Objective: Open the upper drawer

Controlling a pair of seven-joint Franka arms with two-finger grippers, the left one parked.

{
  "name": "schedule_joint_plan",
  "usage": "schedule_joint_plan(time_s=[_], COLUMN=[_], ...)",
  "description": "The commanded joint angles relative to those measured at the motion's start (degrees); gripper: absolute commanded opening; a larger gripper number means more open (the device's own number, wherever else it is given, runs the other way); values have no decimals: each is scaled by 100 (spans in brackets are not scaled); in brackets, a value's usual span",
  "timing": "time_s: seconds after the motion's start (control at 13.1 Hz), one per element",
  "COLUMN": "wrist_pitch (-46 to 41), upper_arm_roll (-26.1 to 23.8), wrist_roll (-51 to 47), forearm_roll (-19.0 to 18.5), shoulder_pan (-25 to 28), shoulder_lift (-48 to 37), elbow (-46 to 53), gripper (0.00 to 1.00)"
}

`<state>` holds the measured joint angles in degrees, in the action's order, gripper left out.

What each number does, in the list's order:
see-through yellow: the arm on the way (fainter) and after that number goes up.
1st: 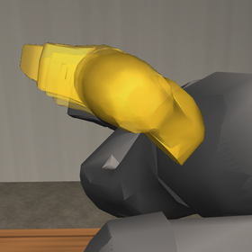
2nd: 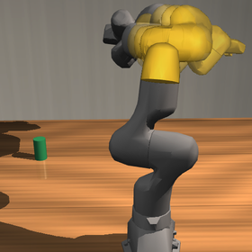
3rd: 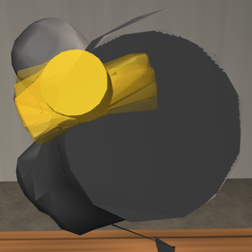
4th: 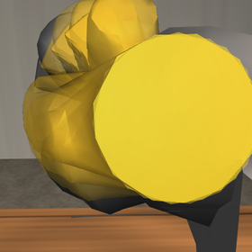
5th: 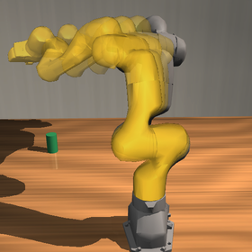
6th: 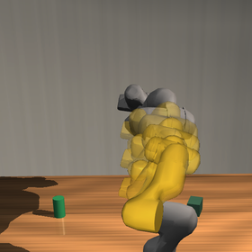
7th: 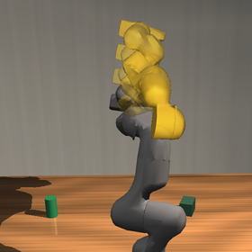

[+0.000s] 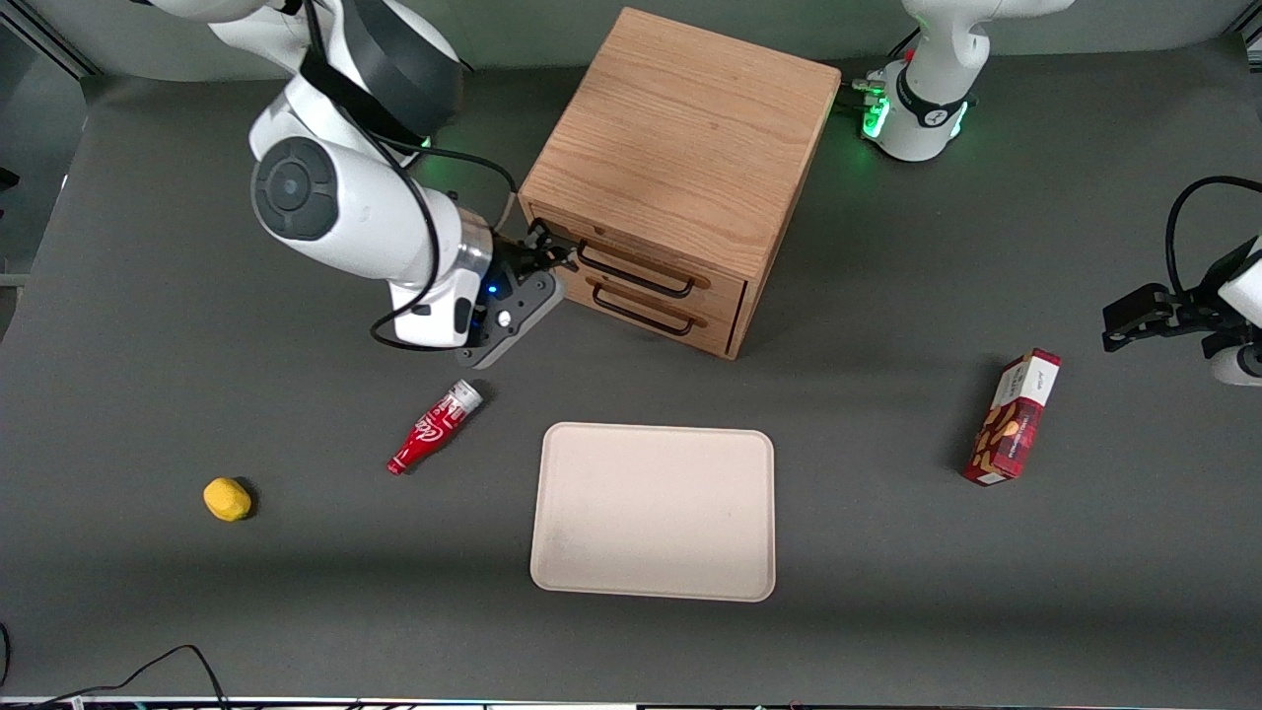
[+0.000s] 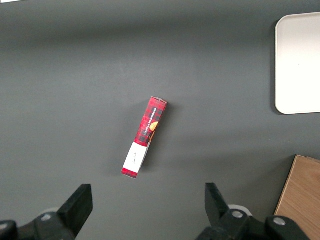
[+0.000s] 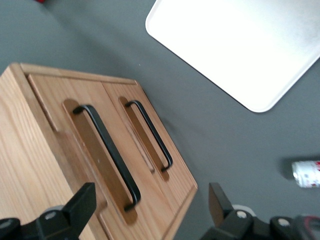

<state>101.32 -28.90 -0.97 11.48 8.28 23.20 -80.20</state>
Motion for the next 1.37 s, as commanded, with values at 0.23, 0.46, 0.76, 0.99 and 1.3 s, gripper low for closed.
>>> schedule_joint_plan(time_s=[0.23,0.46,0.76,0.99,1.3], wrist_pitch=[563,748,793,784,679], upper_arm_roll=[25,16,-10,-247,-414], wrist_roll=[-211,-158,-158,-167,-167], forearm_roll=[29,30,117,117,126], shoulder_pan=[227,227,376,297,227], shoulder_lift=[457,651,642,573,449], elbow=[-48,-258,-610,-847,-945], gripper=[100,100,100,100,100])
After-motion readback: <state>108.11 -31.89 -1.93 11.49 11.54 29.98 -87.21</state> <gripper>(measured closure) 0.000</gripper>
